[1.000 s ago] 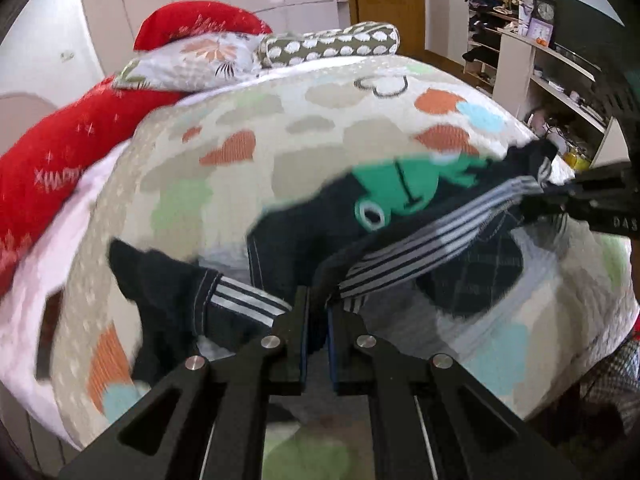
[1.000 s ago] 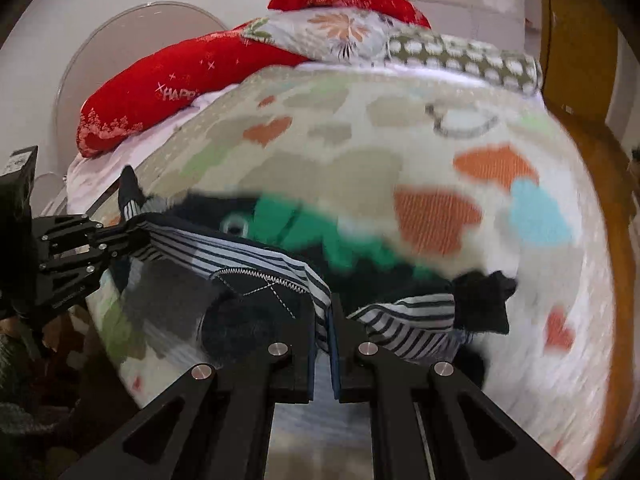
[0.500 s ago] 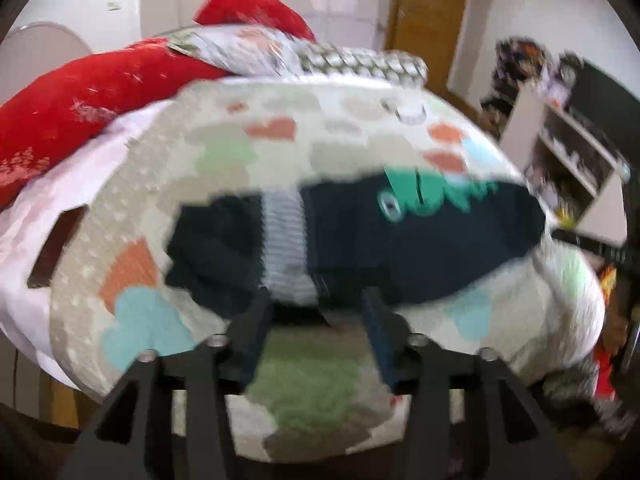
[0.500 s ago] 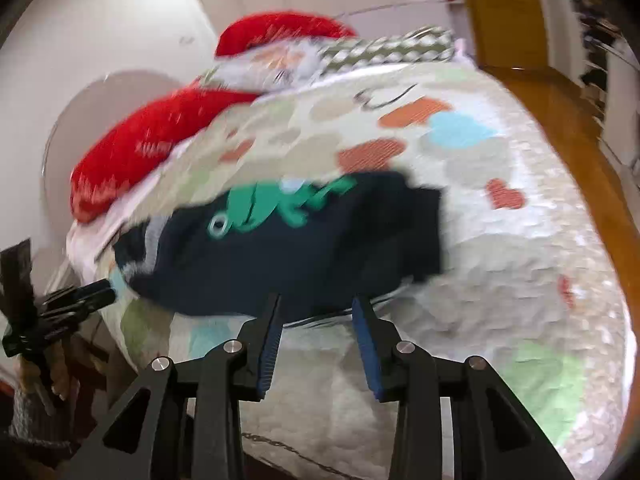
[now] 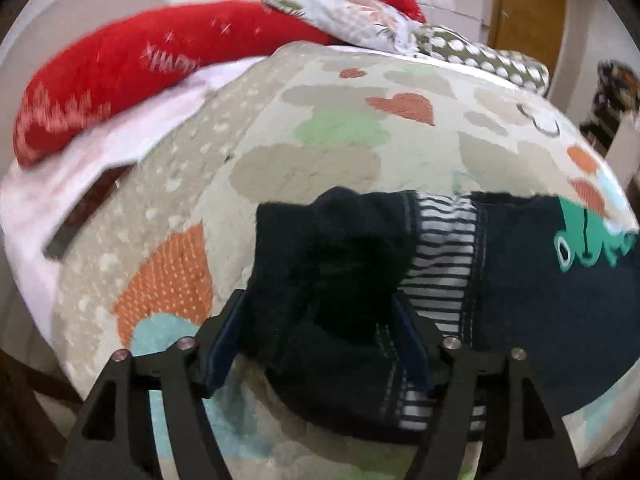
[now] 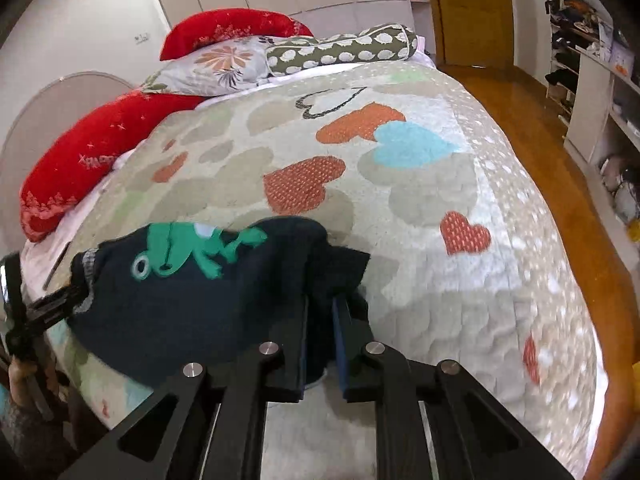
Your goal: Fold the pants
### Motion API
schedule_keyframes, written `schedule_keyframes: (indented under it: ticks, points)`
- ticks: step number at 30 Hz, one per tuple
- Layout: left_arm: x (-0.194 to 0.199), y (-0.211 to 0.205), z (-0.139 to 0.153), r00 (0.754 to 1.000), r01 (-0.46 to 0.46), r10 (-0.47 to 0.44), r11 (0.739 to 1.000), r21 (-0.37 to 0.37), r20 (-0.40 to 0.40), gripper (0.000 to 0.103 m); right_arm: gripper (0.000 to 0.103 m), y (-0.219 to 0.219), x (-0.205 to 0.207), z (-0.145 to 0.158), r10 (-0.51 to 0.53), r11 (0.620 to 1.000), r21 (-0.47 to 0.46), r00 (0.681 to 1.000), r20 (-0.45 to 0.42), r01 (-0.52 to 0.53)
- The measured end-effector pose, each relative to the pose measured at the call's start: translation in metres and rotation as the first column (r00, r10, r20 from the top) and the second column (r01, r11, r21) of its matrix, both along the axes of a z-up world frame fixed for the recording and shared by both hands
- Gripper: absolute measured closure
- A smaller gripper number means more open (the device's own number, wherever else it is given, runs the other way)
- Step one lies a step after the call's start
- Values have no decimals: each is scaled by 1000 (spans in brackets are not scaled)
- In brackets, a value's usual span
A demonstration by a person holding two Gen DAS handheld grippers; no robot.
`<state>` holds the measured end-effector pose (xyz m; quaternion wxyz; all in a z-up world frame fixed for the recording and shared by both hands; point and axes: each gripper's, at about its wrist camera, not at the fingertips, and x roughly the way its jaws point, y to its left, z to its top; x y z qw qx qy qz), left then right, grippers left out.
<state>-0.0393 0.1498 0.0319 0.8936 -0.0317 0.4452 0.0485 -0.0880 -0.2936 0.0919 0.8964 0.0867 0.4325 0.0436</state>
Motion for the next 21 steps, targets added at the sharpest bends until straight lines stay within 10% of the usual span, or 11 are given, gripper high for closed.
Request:
schedule_keyframes:
  ticks: [16, 21]
  points:
    - [-45, 36, 32, 990, -133, 143, 940, -314, 9, 20, 56, -64, -37, 4, -243, 953, 199, 969, 43, 230]
    - [-68, 22, 43, 986, -143, 161, 947, -286, 37, 20, 54, -61, -50, -6, -250, 930, 285, 968, 24, 233]
